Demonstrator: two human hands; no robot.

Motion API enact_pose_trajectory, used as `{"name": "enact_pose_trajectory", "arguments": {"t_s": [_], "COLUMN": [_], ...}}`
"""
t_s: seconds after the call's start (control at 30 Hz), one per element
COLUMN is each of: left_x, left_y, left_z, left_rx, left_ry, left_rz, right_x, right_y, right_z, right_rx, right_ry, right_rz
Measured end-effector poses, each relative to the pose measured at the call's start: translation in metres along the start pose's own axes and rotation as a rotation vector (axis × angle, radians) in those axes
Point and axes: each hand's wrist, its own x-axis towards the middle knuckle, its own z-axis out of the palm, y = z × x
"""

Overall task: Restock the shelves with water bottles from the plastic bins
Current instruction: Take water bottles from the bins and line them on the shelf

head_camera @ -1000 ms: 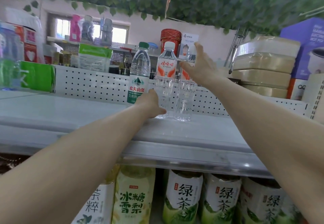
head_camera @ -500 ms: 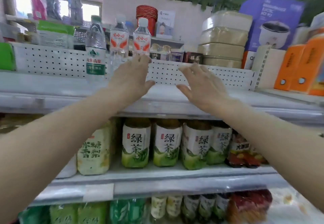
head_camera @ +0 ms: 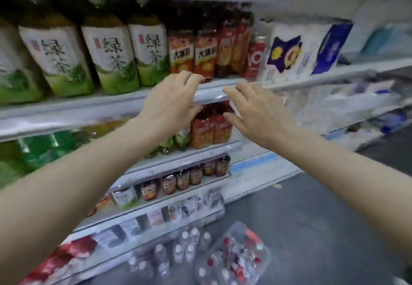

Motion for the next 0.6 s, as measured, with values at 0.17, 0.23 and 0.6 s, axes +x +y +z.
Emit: {"name": "enact_pose_trajectory", "arguments": {"t_s": [0.17,0.23,0.6], "left_x": [-0.025,-0.046,-0.256], "left_y": [0.058,0.073,0.103], "left_z": [0.111,0.158,0.436], "left_rx": [-0.117,-0.152,-0.275], "left_ry": [-0.221,-0.311,-0.756], "left_rz": [0.005,0.022,0.034], "right_x": [-0.097,-0.135,-0.365], "right_y": [0.020,0.018,-0.096], "right_z": [0.067,0.102,0.342], "right_rx": [0.041,0.096,0.382], "right_ry": [-0.179,-0.237,-0.631], "right_rz": [0.099,0.141,0.404]}}
